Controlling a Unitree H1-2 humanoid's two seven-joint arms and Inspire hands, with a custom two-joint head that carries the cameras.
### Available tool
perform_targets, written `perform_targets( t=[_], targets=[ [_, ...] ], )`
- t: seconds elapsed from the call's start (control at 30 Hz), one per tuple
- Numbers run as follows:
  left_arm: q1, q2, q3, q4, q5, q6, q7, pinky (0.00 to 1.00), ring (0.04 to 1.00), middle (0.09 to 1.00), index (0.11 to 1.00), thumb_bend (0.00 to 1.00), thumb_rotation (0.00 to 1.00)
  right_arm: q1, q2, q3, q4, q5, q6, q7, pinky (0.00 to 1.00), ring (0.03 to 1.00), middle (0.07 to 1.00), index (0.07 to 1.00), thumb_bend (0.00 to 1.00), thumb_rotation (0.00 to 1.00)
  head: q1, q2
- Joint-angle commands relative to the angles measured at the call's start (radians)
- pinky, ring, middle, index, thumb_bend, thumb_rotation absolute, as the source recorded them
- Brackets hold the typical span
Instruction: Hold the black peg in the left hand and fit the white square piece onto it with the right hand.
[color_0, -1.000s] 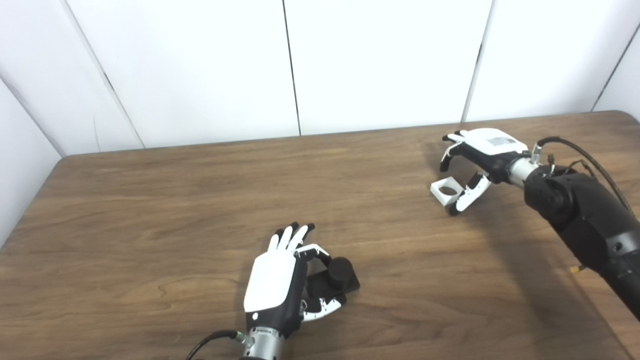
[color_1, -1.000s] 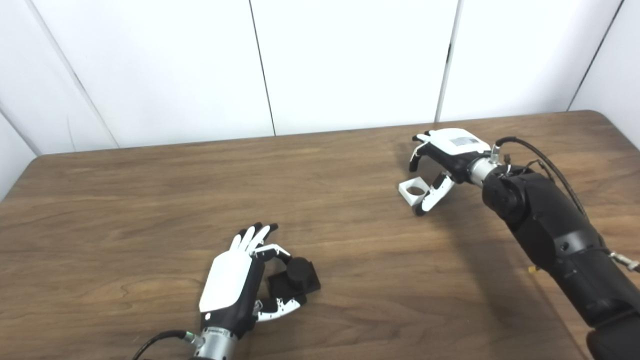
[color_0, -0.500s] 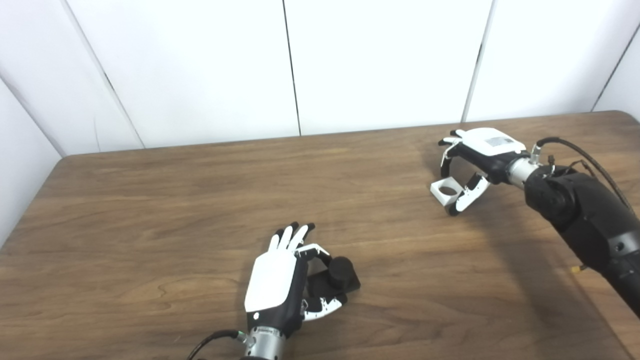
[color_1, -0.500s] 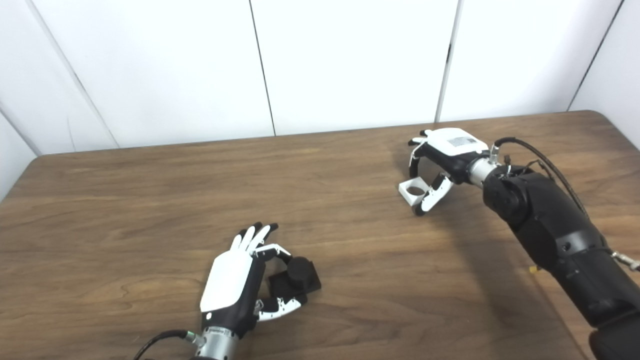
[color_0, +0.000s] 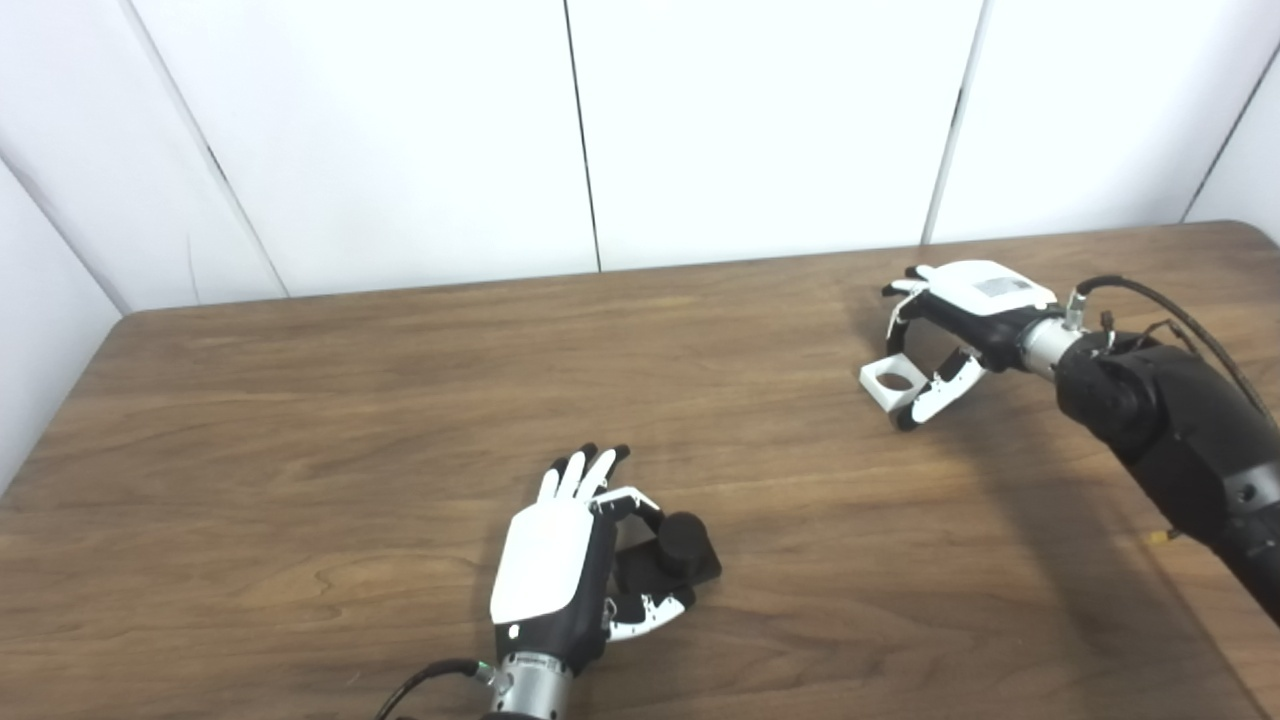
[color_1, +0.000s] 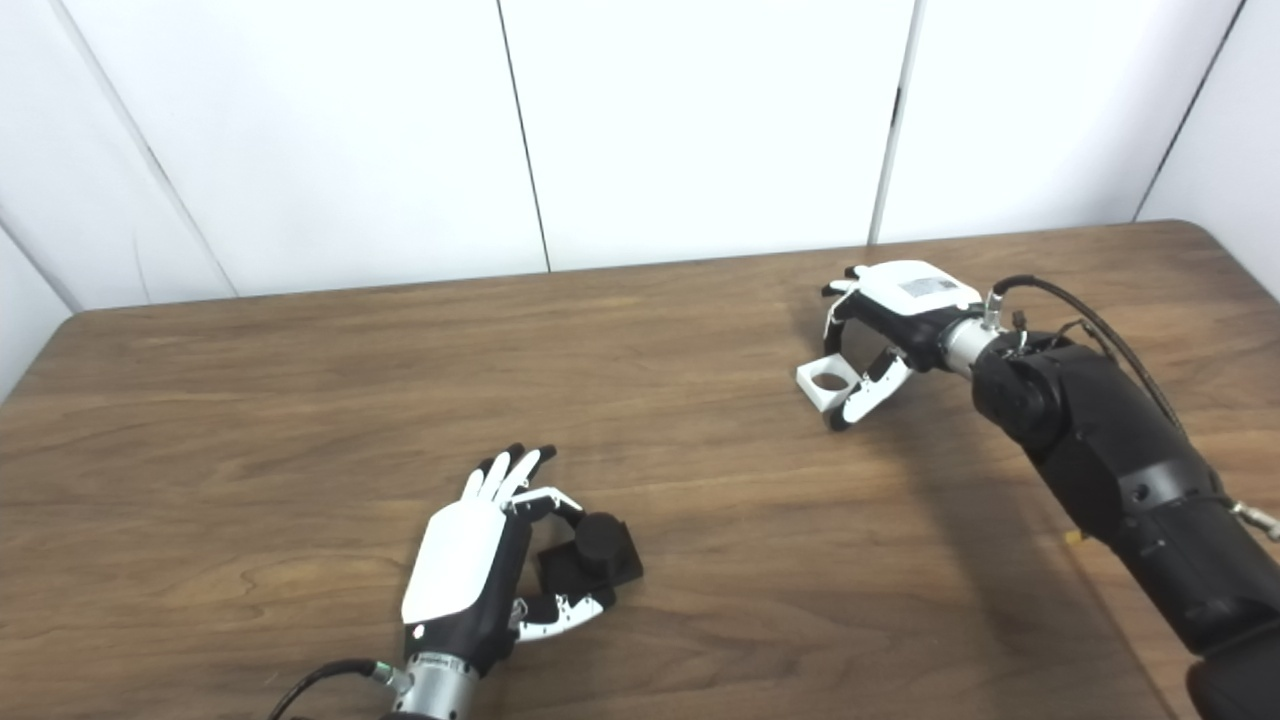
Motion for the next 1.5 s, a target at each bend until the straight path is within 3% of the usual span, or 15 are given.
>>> perform_targets(
  t=[0.0,0.57,1.0,1.3,1.37,1.47],
  targets=[
    [0.008,-0.014,-0.013,0.019,0.026,0.007,-0.017,1.0,0.993,0.943,0.495,0.51,0.08,-0.018,-0.003,0.016,0.011,-0.025,-0.006,0.015,1.0,1.0,0.937,0.597,0.73,0.36,-0.001,0.005],
    [0.011,-0.018,-0.021,0.015,0.038,0.02,-0.018,1.0,0.995,0.94,0.494,0.51,0.08,-0.032,0.003,0.009,0.008,0.008,-0.003,0.101,0.99,1.0,0.951,0.608,0.64,0.37,0.003,0.01],
    [0.014,-0.02,-0.023,0.016,0.039,0.018,-0.008,1.0,0.985,0.934,0.494,0.51,0.08,-0.03,0.002,0.012,0.0,0.004,0.006,0.111,1.0,1.0,0.957,0.624,0.63,0.37,0.004,0.017],
    [0.017,-0.02,-0.026,0.011,0.046,0.023,-0.016,1.0,0.987,0.933,0.494,0.51,0.08,-0.025,0.001,0.01,-0.009,0.012,0.007,0.111,0.98,1.0,0.941,0.588,0.7,0.29,0.004,0.021],
    [0.017,-0.021,-0.026,0.011,0.048,0.024,-0.015,1.0,0.984,0.932,0.494,0.51,0.08,-0.024,0.002,0.008,-0.006,0.019,0.001,0.105,0.97,1.0,0.936,0.512,0.56,0.18,0.004,0.021],
    [0.017,-0.021,-0.027,0.011,0.049,0.024,-0.014,1.0,0.985,0.932,0.494,0.51,0.08,-0.023,0.002,0.009,-0.006,0.024,0.003,0.102,0.98,1.0,0.932,0.493,0.53,0.15,0.004,0.022]
  ],
)
